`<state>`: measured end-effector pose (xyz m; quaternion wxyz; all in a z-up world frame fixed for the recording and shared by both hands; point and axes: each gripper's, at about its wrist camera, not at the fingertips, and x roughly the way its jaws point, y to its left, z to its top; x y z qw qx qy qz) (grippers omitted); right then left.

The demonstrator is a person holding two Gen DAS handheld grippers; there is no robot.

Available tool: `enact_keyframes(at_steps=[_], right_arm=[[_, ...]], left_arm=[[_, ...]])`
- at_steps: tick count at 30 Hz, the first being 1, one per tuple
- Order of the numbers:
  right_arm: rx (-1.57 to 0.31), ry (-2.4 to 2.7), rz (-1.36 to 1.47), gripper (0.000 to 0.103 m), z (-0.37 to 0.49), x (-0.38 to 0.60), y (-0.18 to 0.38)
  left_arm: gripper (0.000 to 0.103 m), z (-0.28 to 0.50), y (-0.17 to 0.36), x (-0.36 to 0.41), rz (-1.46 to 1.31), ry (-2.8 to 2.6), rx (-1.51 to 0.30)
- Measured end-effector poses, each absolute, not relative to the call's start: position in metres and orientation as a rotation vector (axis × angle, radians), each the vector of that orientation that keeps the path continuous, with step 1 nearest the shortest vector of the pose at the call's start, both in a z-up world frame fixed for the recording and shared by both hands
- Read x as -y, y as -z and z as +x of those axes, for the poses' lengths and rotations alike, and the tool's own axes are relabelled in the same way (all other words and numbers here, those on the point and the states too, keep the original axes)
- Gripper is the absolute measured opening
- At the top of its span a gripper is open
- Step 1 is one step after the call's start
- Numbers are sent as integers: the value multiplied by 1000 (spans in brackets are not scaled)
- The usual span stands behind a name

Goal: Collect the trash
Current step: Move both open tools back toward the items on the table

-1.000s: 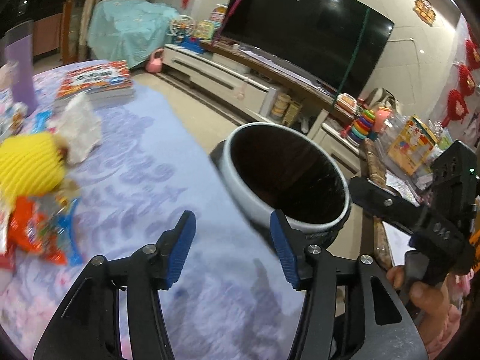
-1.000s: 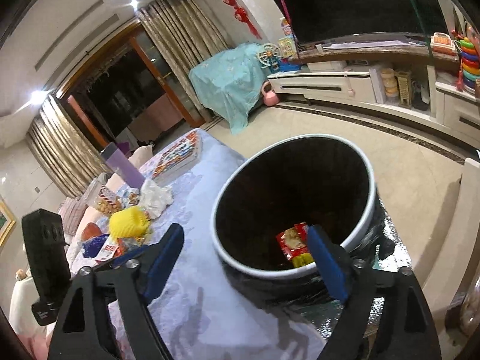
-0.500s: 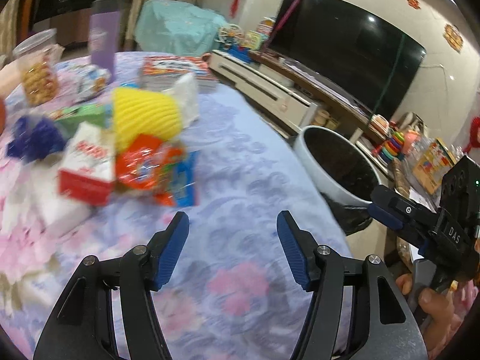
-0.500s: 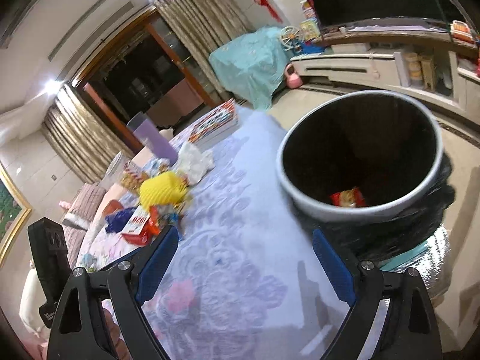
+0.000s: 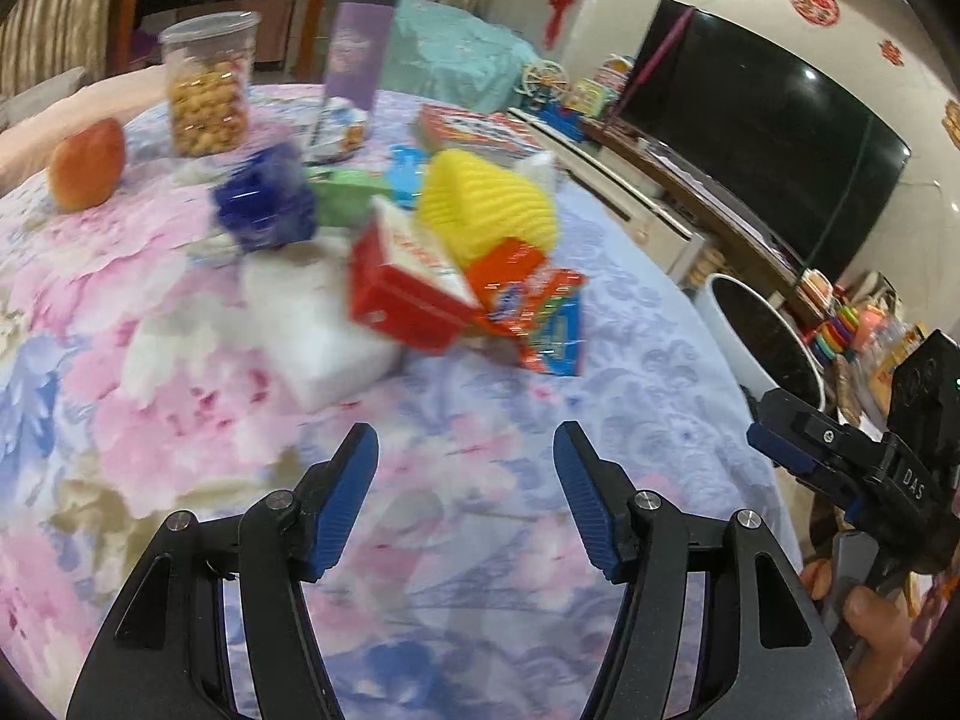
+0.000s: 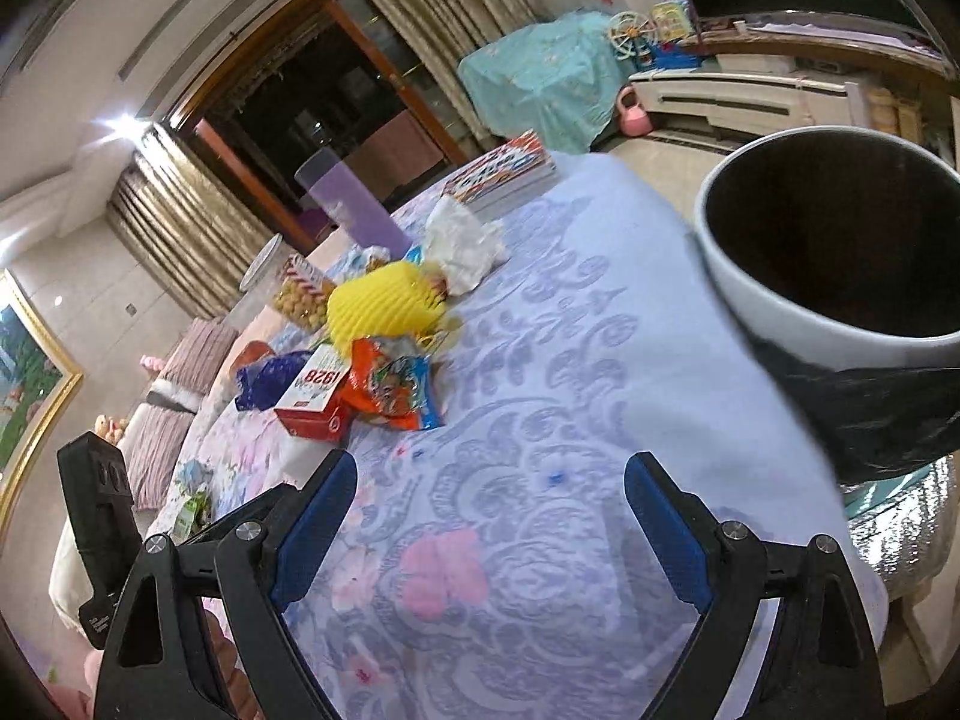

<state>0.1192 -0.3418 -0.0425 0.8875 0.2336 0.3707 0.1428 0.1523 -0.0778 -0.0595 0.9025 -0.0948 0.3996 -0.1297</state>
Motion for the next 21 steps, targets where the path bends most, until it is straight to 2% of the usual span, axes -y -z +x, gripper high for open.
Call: enact_keyframes(at_steps=[6,10,21], right_arm=[[-791,-329,464,92,131,321,46],[-805,-342,457,92,142,309,50],[-835,-378,454,92,184,285,55]], left_arm=[[62,159,66,58,-219,206,-846],[68,164,68,51,-222,180,-854],[75,191,70,51,-189,141,-867]])
